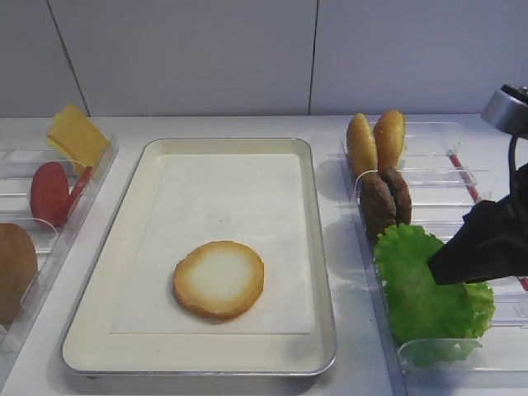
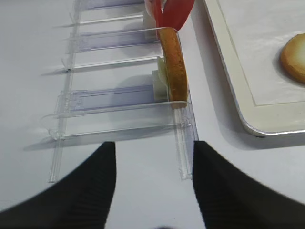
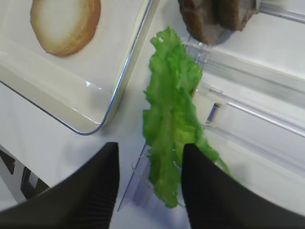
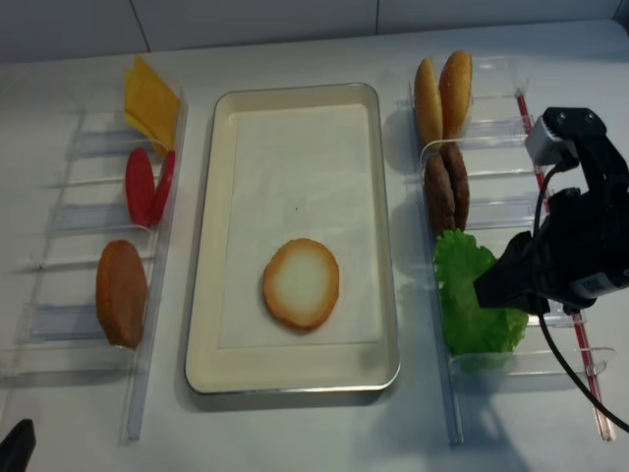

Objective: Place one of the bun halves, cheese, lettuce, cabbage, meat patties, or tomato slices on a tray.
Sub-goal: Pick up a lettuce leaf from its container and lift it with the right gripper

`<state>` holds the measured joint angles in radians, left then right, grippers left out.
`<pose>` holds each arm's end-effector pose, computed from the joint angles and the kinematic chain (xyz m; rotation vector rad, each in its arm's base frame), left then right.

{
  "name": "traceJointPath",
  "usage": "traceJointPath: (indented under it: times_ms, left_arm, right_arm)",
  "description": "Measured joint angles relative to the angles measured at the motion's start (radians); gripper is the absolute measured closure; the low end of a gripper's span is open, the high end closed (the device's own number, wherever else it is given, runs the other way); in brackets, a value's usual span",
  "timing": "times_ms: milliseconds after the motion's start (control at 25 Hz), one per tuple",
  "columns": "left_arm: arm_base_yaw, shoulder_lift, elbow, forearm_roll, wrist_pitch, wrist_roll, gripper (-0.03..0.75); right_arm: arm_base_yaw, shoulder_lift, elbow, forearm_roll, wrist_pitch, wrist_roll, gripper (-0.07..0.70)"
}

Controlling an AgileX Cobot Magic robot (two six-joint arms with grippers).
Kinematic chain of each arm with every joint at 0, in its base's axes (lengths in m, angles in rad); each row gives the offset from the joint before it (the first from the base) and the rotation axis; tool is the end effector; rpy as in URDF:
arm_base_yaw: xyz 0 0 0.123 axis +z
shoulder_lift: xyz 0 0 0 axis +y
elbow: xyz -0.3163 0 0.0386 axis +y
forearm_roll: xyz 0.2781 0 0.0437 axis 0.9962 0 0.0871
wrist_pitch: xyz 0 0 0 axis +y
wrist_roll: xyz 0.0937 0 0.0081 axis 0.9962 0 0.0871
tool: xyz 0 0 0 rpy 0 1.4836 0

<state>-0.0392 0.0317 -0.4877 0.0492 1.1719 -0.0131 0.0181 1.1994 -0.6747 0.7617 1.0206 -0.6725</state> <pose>-0.0083 0.0046 0.2780 0.0243 2.1984 0.0313 0.2026 0.0590 0.2569 -0.4239 2.6700 0.8399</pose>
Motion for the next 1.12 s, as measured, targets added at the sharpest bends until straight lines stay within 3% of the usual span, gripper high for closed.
traceJointPath:
  times_ms: [160,280,1120]
  left_arm:
    - [0.000,0.000,0.000,0.000,0.000,0.000,0.356]
    - [0.000,0.000,0.000,0.000,0.000,0.000,0.356]
    - [0.000,0.000,0.000,0.000,0.000,0.000,0.356]
  right_arm:
    - [0.000,0.000,0.000,0.000,0.000,-0.001,0.404]
    - [0.000,0.000,0.000,-0.002,0.008,-0.002,0.430]
    - [0.000,0.011,0.000,-0.006,-0.022,-0.002,0.437]
